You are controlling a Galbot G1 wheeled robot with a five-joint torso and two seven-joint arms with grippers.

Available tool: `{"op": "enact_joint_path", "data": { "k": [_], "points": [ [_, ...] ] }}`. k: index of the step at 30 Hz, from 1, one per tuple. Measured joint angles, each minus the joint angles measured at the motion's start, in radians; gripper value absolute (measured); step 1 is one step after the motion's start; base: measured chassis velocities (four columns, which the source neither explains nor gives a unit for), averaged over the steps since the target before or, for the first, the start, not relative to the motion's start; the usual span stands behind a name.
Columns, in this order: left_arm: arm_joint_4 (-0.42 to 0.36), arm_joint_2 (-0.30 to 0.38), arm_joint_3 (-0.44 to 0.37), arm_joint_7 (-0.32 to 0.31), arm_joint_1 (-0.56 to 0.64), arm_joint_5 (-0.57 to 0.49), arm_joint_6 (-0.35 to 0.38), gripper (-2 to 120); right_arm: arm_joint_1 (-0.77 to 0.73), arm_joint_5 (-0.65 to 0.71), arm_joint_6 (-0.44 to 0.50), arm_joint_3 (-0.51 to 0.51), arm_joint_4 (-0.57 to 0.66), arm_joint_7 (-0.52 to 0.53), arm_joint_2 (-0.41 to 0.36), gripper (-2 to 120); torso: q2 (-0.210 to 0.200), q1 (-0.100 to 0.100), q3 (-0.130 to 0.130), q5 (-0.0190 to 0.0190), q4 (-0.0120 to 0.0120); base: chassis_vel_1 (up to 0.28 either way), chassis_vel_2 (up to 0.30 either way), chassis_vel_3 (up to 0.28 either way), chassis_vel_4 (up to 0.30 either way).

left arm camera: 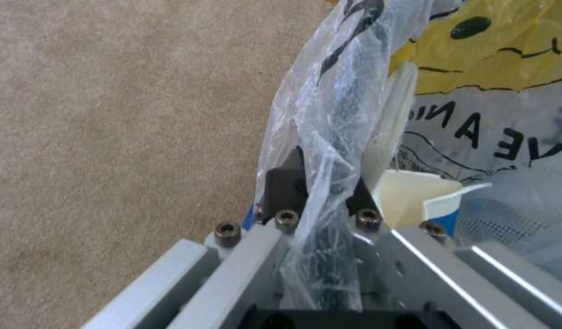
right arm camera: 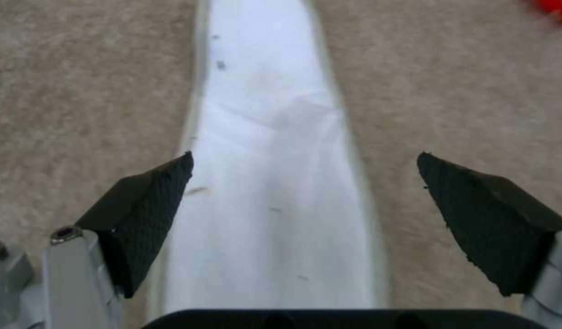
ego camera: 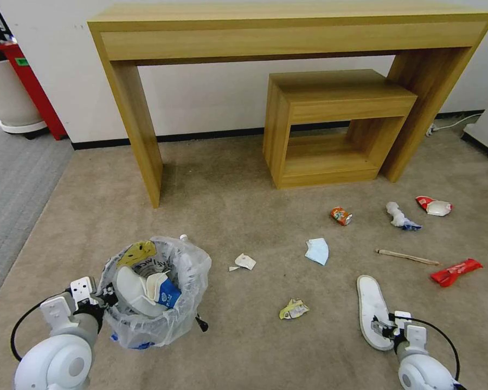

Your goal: Pick up the trash bin and place the garbage on the floor into it.

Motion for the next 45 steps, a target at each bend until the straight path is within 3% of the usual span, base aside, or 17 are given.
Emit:
{"op": "enact_joint_path", "data": {
  "k": [5, 12, 21, 24, 26, 27, 30, 31, 36, 40, 44, 45],
  "points": [
    [0.000, 0.000, -0.003, 0.001, 0.002, -0.001, -0.004, 1, 0.028, -0.027, 0.022, -0.022, -0.046, -0.007, 0.025, 89, 0.000, 0.000, 0.000, 0.0002, 0.0000, 0.000, 0.000, 0.000, 0.000],
    [0.016, 0.004, -0.001, 0.001, -0.007, -0.004, -0.009, 1, 0.041, -0.064, 0.066, -0.019, -0.120, -0.030, 0.038, 73, 0.000, 0.000, 0.000, 0.0001, -0.0003, 0.000, 0.000, 0.000, 0.000],
    [0.023, -0.002, 0.023, -0.001, -0.021, -0.005, -0.009, 1, 0.050, -0.118, 0.114, -0.015, -0.180, -0.061, 0.055, 43, 0.000, 0.000, 0.000, 0.0001, -0.0002, 0.000, 0.000, 0.000, 0.000],
    [0.020, -0.003, 0.024, -0.001, -0.021, -0.006, -0.011, 1, 0.053, -0.142, 0.135, -0.022, -0.193, -0.076, 0.061, 26, 0.000, 0.000, 0.000, 0.0001, -0.0002, 0.000, 0.000, 0.000, 0.000],
    [0.020, -0.003, 0.024, -0.001, -0.021, -0.006, -0.011, 1, 0.054, -0.146, 0.140, -0.023, -0.194, -0.080, 0.061, 25, 0.000, 0.000, 0.000, 0.0001, -0.0002, 0.000, 0.000, 0.000, 0.000],
    [0.020, -0.002, 0.024, -0.001, -0.022, -0.008, -0.012, 1, 0.057, -0.157, 0.170, -0.028, -0.196, -0.103, 0.062, 16, 0.000, 0.000, 0.000, 0.0001, -0.0002, 0.000, 0.000, 0.000, 0.000],
    [0.020, 0.000, 0.022, -0.001, -0.023, -0.009, -0.012, 1, 0.060, -0.158, 0.206, -0.030, -0.193, -0.139, 0.061, 10, 0.000, 0.000, 0.000, 0.0002, -0.0002, 0.000, 0.000, 0.000, 0.000],
    [0.019, 0.002, 0.021, -0.002, -0.023, -0.010, -0.012, 1, 0.061, -0.154, 0.239, -0.029, -0.179, -0.173, 0.057, 3, 0.000, 0.000, 0.000, 0.0004, -0.0002, 0.000, 0.000, 0.000, 0.000],
    [0.019, 0.002, 0.020, -0.002, -0.024, -0.014, -0.012, 1, 0.071, -0.149, 0.348, -0.015, -0.143, -0.272, 0.046, 0, 0.000, 0.000, 0.000, 0.0002, -0.0003, 0.000, 0.000, 0.000, 0.000],
    [0.005, 0.000, 0.026, -0.002, -0.020, -0.015, -0.007, 1, 0.096, -0.108, 0.450, 0.008, 0.039, -0.387, 0.007, 0, 0.000, 0.000, 0.000, 0.0001, 0.0000, 0.000, 0.000, 0.000, 0.000],
    [-0.004, 0.000, 0.030, -0.004, -0.018, -0.021, -0.002, 1, 0.128, -0.093, 0.481, 0.005, 0.127, -0.426, -0.014, 0, 0.000, 0.000, 0.000, -0.0001, -0.0002, 0.000, 0.000, 0.000, 0.000],
    [-0.019, -0.002, 0.037, -0.007, -0.014, -0.029, 0.004, 1, 0.175, -0.073, 0.505, -0.019, 0.212, -0.455, -0.035, 0, 0.000, 0.000, 0.000, -0.0002, -0.0002, 0.000, 0.000, 0.000, 0.000]
  ]
}}
